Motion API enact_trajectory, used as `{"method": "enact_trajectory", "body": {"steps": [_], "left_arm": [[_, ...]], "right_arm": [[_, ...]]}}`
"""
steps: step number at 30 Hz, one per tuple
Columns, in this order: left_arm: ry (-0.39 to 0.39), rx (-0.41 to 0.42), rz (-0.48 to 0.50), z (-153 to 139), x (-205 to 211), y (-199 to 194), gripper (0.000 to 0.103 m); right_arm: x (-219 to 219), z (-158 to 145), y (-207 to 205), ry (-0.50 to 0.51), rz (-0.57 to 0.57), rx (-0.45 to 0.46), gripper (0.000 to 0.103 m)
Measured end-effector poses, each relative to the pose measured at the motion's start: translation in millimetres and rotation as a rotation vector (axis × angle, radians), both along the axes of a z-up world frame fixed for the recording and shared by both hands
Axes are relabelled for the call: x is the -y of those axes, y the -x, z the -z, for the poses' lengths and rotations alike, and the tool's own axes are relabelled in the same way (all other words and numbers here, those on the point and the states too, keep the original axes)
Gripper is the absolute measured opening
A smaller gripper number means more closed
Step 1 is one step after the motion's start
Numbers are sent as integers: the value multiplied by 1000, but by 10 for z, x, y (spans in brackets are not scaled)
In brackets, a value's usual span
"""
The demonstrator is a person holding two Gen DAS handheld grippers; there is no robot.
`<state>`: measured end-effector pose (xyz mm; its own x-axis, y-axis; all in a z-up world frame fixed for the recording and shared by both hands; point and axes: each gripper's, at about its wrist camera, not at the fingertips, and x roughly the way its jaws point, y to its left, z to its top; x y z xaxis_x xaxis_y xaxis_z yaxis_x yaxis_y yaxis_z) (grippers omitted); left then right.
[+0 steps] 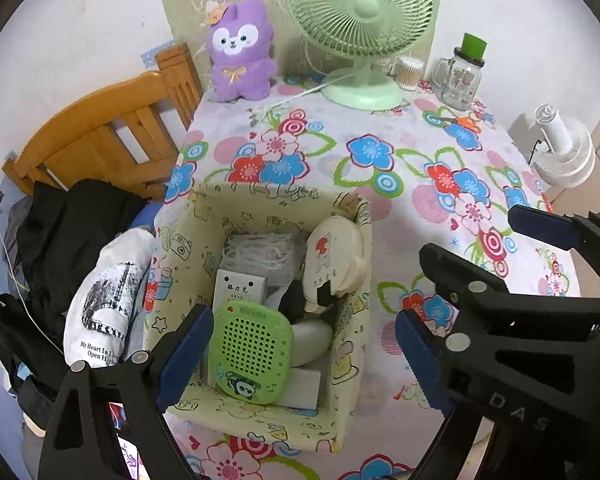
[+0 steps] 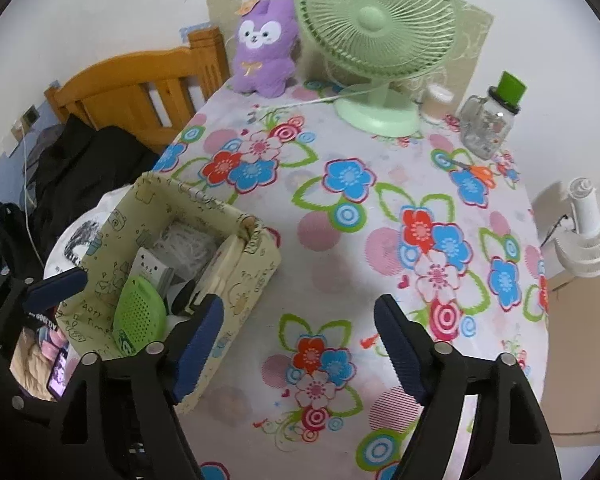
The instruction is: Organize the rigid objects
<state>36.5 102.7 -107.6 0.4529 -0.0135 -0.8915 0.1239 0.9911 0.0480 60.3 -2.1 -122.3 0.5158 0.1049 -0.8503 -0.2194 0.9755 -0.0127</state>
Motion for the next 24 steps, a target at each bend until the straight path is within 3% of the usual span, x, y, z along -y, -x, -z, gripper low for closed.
{"method": "enact_trajectory", "body": {"steps": [19, 24], "left_arm": [[13, 86, 47, -577, 347, 306, 96], [11, 120, 64, -731, 451, 405, 99]], "right_arm": [[609, -565, 455, 0, 159, 112, 85], [775, -688, 593, -30, 211, 97, 85]]}}
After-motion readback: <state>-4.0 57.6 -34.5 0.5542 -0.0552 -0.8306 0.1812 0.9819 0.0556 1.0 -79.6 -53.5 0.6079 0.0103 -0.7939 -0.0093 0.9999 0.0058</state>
